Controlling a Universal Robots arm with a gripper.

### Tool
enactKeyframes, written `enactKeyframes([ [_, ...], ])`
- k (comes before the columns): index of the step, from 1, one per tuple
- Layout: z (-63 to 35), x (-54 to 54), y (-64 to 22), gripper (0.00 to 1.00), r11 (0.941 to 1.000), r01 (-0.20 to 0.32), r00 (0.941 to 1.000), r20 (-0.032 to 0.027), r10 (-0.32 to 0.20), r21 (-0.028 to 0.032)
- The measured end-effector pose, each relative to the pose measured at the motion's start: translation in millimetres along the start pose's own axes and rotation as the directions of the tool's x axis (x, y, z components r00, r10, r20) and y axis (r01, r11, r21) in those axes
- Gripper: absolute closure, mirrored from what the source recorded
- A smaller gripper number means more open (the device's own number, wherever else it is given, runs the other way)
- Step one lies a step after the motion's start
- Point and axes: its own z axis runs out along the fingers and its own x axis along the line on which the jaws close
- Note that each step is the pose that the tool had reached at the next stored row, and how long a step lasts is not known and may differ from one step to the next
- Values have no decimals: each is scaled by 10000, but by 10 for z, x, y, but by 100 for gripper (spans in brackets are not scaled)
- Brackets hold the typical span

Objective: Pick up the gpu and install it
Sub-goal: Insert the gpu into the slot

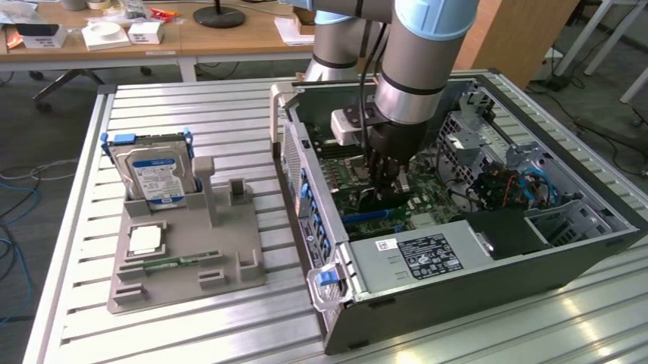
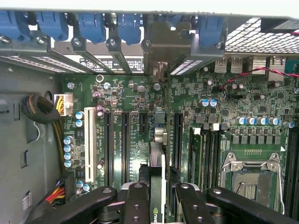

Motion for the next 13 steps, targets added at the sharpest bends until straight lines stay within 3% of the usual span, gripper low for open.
enactKeyframes([
  [13, 14, 1, 6, 74, 10000, 1, 10000, -13, -1, -1],
])
